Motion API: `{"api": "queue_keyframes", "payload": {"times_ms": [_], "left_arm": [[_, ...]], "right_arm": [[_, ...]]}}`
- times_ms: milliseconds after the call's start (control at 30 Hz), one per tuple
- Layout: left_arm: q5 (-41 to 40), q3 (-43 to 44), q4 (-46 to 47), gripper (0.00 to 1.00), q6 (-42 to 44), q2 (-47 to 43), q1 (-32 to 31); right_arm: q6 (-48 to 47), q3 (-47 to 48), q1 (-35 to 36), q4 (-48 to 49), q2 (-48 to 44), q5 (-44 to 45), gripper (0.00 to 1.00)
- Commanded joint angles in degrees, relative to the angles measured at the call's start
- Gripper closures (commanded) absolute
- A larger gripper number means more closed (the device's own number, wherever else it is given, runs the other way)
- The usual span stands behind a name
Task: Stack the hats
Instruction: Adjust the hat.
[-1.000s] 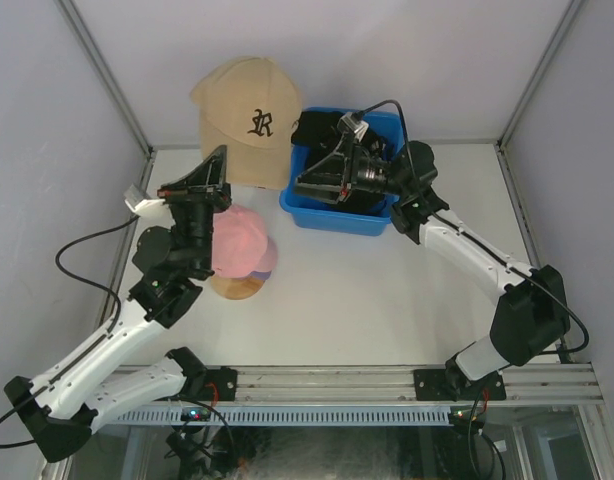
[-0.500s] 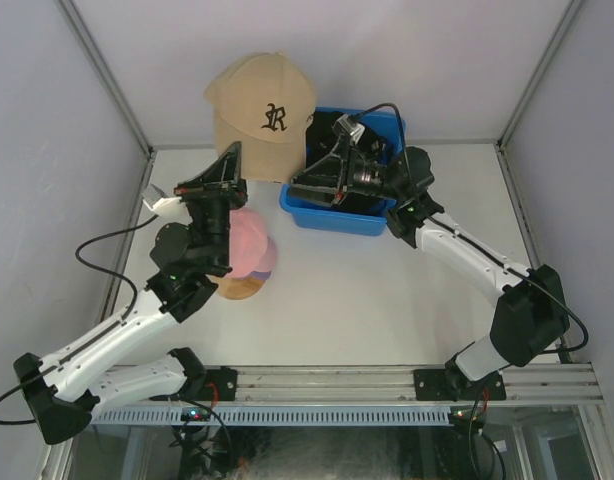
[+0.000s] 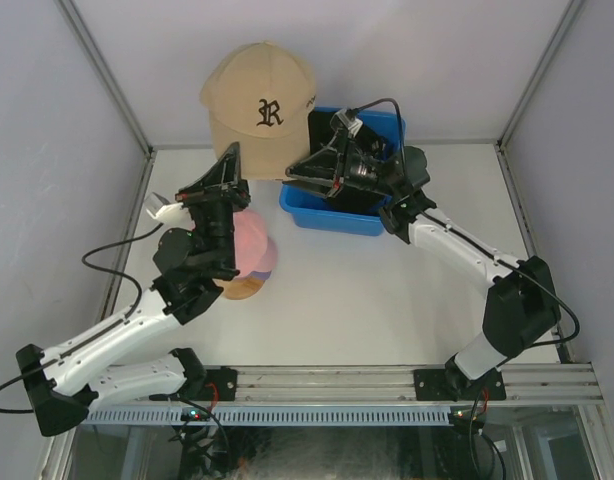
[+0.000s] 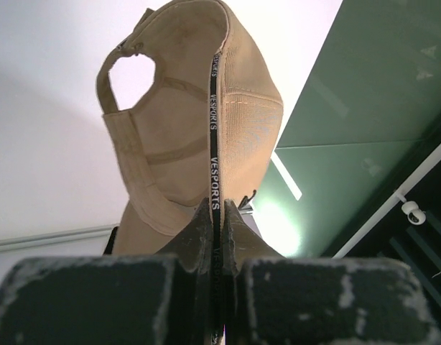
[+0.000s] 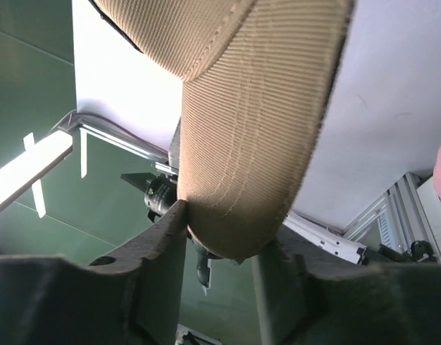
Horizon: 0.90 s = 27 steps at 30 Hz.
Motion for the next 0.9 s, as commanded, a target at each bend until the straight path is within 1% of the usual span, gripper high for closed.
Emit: {"api": "queue_keyframes", "payload": {"times_ms": [0, 67, 133, 167, 200, 267, 333, 367, 467, 567, 633, 700, 867], "left_arm": [[-0.33, 2.46, 1.93, 1.00, 1.30, -0.42, -2.91], [-0.33, 1.80, 1.49, 1.00, 1.14, -0.84, -3.25], [0.40, 1.27, 1.48, 1.00, 1.54, -1.50, -3.44], [0.90, 1.11, 1.46, 0.99, 2.24, -1.83, -3.53], [1.36, 0.89, 1.50, 0.97, 3.30, -2.38, -3.54], [2.05, 0.08, 1.61, 0.90, 5.89, -3.85, -3.54], [1.99, -1.20, 1.64, 0.78, 9.21, -5.79, -3.54], [1.74, -1.88, 1.70, 0.73, 11.09, -6.98, -3.54], [1.48, -4.46, 2.23, 0.62, 17.11, -10.75, -3.39], [3.48, -7.05, 2.94, 0.50, 20.30, -14.75, -2.14], [6.99, -8.09, 1.49, 0.43, 20.04, -16.86, 0.26], [11.98, -8.29, -1.94, 0.36, 17.02, -18.31, 4.13], [26.75, -8.72, -3.40, 0.31, 9.51, -18.45, 14.15]], "right_arm": [[1.79, 3.93, -0.72, 4.48, 0.72, 2.66, 0.67], [2.54, 4.78, -1.13, 5.56, 1.41, 1.99, 0.78], [3.93, 5.45, -1.68, 7.29, 2.24, 1.07, 0.92], [4.86, 5.70, -2.19, 8.56, 2.71, 0.65, 0.98], [6.07, 5.89, -2.72, 9.96, 3.16, 0.30, 1.00], [8.97, 6.34, -3.77, 13.50, 4.12, -0.56, 1.00], [12.71, 7.35, -4.78, 17.71, 5.43, -1.73, 1.00], [15.40, 8.01, -5.16, 20.22, 6.15, -2.14, 1.00], [25.67, 11.28, -5.70, 29.92, 9.42, -2.76, 1.00], [31.86, 13.32, -5.68, 35.63, 11.88, -2.60, 1.00], [33.90, 13.93, -5.62, 37.18, 12.40, -2.76, 1.00], [35.20, 14.12, -5.36, 38.31, 12.62, -3.02, 1.00], [36.66, 14.06, -4.07, 39.42, 12.04, -3.72, 1.00]]}}
